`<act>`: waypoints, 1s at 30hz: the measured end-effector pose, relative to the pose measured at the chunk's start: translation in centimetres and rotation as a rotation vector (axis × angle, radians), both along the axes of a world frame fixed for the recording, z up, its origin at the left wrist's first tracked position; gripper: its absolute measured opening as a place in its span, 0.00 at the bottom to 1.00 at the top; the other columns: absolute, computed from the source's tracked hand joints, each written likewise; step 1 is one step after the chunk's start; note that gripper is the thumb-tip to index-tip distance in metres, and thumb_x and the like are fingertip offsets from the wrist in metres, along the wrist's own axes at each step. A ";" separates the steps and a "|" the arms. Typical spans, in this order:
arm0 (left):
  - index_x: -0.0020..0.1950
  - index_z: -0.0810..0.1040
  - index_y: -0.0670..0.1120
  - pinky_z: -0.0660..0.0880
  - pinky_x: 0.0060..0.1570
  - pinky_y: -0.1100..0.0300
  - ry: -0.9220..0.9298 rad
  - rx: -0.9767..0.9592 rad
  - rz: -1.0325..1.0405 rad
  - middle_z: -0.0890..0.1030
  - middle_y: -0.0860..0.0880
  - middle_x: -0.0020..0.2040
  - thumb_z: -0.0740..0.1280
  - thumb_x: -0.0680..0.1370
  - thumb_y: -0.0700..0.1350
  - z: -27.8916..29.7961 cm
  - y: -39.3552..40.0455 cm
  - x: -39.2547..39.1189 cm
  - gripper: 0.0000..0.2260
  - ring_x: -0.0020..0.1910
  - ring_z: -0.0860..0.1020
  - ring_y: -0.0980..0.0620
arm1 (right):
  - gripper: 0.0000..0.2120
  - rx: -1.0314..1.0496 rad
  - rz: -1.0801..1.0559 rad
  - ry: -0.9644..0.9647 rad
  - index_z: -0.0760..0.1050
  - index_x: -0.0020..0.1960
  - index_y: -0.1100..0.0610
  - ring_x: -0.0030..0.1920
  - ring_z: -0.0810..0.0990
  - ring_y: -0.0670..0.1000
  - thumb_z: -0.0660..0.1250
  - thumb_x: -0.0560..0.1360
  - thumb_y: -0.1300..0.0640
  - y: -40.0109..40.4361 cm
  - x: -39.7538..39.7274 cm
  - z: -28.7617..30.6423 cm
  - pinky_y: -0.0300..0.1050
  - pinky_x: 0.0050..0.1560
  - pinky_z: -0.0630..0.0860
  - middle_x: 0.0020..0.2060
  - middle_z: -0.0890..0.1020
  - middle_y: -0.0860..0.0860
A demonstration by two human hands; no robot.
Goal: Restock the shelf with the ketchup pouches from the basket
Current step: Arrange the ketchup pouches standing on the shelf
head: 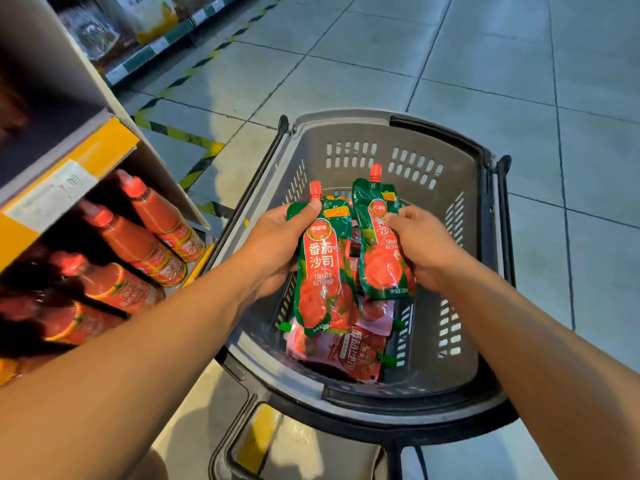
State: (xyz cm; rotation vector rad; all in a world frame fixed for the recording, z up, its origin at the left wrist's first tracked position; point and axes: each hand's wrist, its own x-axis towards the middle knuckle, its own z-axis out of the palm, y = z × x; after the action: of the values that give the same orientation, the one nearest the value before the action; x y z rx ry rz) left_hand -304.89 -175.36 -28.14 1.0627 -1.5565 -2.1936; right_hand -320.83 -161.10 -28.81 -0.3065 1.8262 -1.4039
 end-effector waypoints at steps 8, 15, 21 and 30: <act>0.53 0.82 0.42 0.83 0.38 0.53 0.115 0.066 0.236 0.88 0.43 0.45 0.70 0.82 0.49 2.3 -0.1 -0.7 0.10 0.39 0.87 0.47 | 0.07 -0.062 0.020 -0.089 0.74 0.63 0.53 0.45 0.86 0.60 0.62 0.87 0.55 0.1 1.8 1.0 0.59 0.49 0.85 0.53 0.87 0.63; 0.49 0.79 0.43 0.85 0.44 0.42 -0.003 0.016 0.380 0.87 0.40 0.44 0.71 0.81 0.52 3.6 -0.9 -0.3 0.12 0.38 0.86 0.43 | 0.30 -0.163 0.157 -0.162 0.69 0.74 0.53 0.53 0.88 0.64 0.77 0.76 0.60 -0.1 3.7 1.8 0.70 0.58 0.82 0.57 0.87 0.58; 0.61 0.79 0.40 0.83 0.45 0.43 -0.018 0.065 0.443 0.86 0.40 0.44 0.69 0.82 0.52 4.7 -2.0 1.0 0.16 0.38 0.85 0.43 | 0.37 -0.130 0.102 -0.145 0.73 0.72 0.59 0.50 0.88 0.67 0.83 0.67 0.60 -1.2 5.3 2.0 0.72 0.53 0.83 0.58 0.86 0.63; 0.40 0.73 0.42 0.74 0.35 0.55 0.059 0.089 0.327 0.74 0.40 0.34 0.68 0.70 0.36 7.5 -1.8 4.2 0.04 0.28 0.75 0.46 | 0.33 -0.169 0.116 -0.209 0.71 0.74 0.60 0.48 0.89 0.64 0.79 0.73 0.62 -3.4 7.1 3.7 0.63 0.49 0.86 0.53 0.88 0.61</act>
State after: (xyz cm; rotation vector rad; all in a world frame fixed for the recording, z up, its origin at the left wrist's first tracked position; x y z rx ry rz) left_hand -300.70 -177.18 -20.62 1.1725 -1.1728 -2.0632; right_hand -313.69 -164.50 -25.07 -0.3334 1.5015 -1.4542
